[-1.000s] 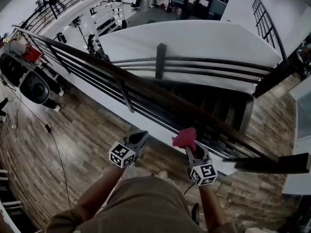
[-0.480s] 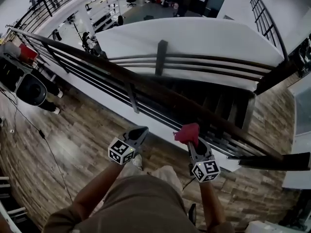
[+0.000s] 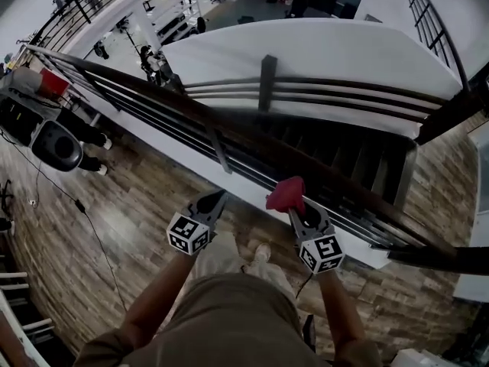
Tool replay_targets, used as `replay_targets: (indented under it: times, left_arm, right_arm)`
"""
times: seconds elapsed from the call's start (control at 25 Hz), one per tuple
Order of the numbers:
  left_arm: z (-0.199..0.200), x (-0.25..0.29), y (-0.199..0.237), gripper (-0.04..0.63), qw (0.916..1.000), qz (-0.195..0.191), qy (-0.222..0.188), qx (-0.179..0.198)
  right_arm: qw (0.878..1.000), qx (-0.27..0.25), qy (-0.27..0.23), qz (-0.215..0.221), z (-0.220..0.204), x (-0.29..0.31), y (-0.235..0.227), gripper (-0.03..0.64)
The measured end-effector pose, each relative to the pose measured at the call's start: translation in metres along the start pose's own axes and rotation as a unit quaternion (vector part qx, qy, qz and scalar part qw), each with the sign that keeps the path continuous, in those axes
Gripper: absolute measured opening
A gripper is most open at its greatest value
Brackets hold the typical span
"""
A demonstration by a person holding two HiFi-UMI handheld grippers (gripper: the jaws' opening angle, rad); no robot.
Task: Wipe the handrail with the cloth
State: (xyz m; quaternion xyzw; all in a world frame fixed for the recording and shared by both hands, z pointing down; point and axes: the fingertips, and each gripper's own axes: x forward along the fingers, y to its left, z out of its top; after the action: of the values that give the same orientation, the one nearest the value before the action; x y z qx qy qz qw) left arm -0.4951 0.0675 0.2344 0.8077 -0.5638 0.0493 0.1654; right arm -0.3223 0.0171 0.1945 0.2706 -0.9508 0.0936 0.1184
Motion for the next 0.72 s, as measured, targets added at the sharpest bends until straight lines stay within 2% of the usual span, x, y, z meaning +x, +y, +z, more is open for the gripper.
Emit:
replay_targets:
  times: [0.16, 0.32, 0.56, 0.72]
  left_arm:
    - [0.007, 0.003, 0.038, 0.017, 0.9998, 0.018, -0.004, -0.002]
    - [0.008, -0.003, 0.096, 0.017, 0.9997, 0.024, -0.006, -0.009]
    - [0.017, -0.015, 0.205, 0.017, 0.9999, 0.013, 0.000, -0.010]
    - [0.017, -0.014, 0.248, 0.017, 0.9999, -0.008, 0.010, 0.000]
  right_arm:
    - [0.999, -0.029, 0.021, 0.030, 0.012, 0.054, 0.012, 0.072]
    - [0.995, -0.076, 0.042, 0.043, 0.029, 0.125, 0.039, 0.072]
    - [0.990, -0.113, 0.076, 0.032, 0.042, 0.274, 0.072, 0.072]
    - [0.984, -0.141, 0.105, 0.011, 0.032, 0.363, 0.073, 0.072]
